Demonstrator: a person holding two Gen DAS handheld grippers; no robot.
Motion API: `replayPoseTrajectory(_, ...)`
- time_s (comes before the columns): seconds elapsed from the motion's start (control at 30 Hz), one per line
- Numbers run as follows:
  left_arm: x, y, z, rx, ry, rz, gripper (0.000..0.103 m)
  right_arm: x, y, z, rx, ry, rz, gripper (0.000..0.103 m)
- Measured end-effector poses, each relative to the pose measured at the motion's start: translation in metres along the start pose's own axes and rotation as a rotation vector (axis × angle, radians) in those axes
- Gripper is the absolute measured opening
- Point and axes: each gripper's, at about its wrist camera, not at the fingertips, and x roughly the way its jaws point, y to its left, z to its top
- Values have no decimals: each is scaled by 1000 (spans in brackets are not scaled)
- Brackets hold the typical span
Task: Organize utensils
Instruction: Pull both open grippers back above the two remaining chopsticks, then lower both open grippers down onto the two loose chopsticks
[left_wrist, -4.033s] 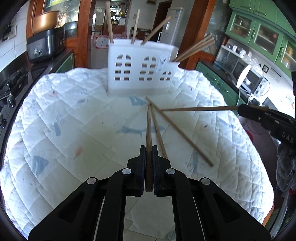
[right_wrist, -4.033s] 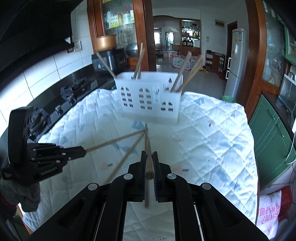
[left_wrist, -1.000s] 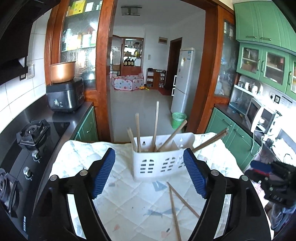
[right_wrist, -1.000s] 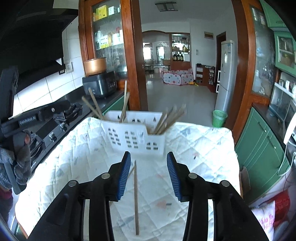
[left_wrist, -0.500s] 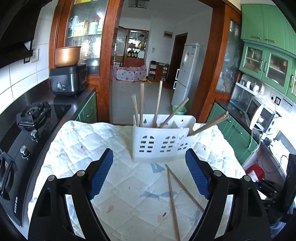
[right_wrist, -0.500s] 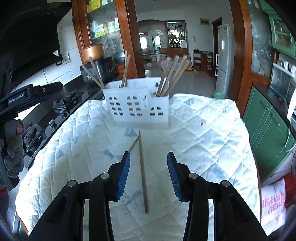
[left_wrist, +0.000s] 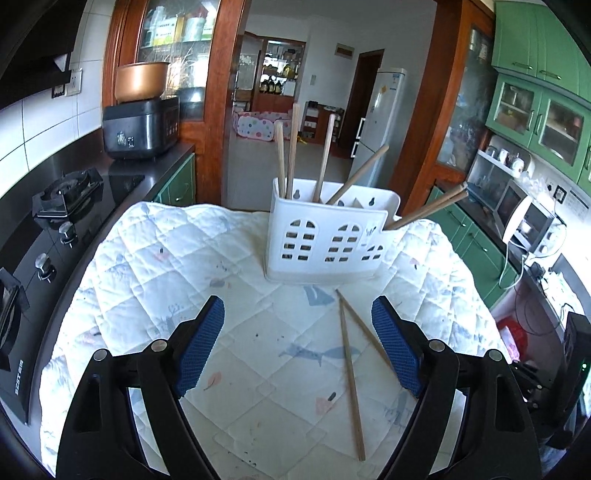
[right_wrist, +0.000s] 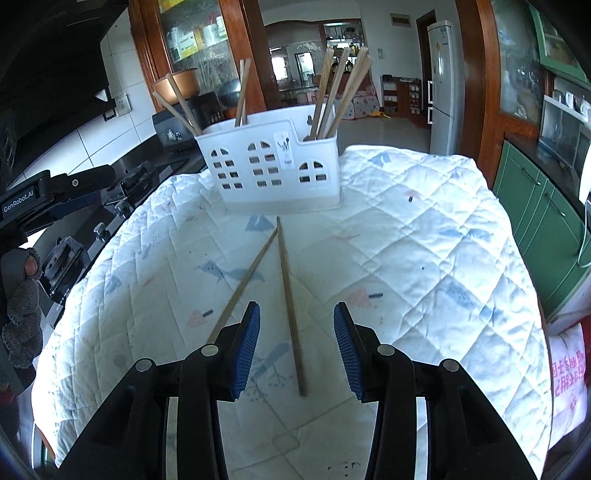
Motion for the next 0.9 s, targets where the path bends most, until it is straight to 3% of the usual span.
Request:
replayPoseTrajectory(0.5,7,2,-19,-6,38,3,82,12,0,-11,12,26,-6,41)
replayPoseTrajectory(0.9,20,8,-46,-9,107,4,82,31,2,-16,-20,67,-4,29)
